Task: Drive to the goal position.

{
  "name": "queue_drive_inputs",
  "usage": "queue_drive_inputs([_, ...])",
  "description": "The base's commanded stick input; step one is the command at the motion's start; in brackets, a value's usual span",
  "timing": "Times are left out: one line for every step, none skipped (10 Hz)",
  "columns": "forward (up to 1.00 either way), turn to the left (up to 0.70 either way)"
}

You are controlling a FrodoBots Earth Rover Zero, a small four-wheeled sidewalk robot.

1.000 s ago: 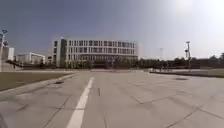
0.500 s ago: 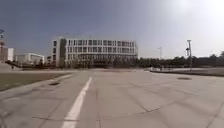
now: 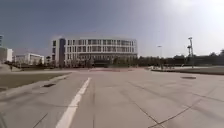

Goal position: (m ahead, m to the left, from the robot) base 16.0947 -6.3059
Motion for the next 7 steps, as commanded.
queue_drive_inputs([0.7,0.0])
queue_drive_inputs([0.7,0.0])
queue_drive_inputs([0.7,0.0])
queue_drive_inputs([0.7,0.0])
queue_drive_inputs([0.7,0.0])
queue_drive_inputs([0.7,0.0])
queue_drive_inputs([0.7,0.0])
